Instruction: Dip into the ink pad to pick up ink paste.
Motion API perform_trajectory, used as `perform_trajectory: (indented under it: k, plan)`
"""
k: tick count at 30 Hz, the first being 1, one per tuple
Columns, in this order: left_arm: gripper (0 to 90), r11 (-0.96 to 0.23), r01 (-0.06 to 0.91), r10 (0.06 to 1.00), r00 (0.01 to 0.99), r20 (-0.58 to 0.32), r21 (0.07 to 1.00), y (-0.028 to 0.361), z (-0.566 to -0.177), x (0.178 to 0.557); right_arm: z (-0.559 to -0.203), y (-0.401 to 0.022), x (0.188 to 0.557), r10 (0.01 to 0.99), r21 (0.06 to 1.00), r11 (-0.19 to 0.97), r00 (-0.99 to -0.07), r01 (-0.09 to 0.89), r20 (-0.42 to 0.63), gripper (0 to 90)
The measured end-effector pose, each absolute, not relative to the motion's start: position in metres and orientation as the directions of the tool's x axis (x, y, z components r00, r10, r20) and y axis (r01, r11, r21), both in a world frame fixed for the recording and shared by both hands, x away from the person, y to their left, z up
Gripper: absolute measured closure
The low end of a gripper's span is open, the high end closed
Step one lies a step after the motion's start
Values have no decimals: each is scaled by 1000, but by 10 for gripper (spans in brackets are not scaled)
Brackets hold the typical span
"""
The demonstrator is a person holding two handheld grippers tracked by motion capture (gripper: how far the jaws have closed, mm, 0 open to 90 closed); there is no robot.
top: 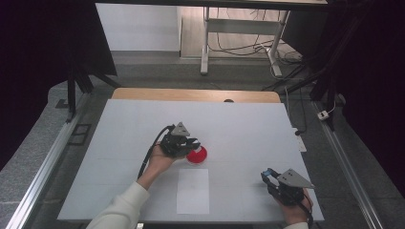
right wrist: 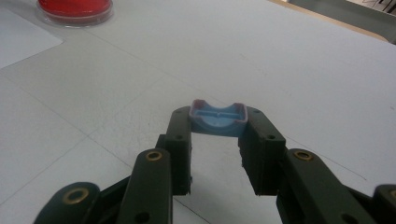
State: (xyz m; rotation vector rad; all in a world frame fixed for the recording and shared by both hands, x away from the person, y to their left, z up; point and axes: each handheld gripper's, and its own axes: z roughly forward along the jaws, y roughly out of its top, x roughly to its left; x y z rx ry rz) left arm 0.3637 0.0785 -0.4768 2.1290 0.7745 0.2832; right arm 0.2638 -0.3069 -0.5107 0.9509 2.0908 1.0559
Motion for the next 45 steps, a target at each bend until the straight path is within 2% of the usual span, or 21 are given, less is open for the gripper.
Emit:
perform_trajectory:
  k: [8,28,45]
  plan:
    - [753,-498,441,626,779,-43,747,77,-483,367,-511,-308,264,807,843,426,-559,328,-190,650]
    - [753,-530,465,615,786,-56,709,76,-489,369,-511,-309,264,808,844,426,-558,328,-191,649]
    - [753,-531,462,619,784,-48,710,73,-492,369,-511,-308,264,807,845,425,-560,326,-190,649]
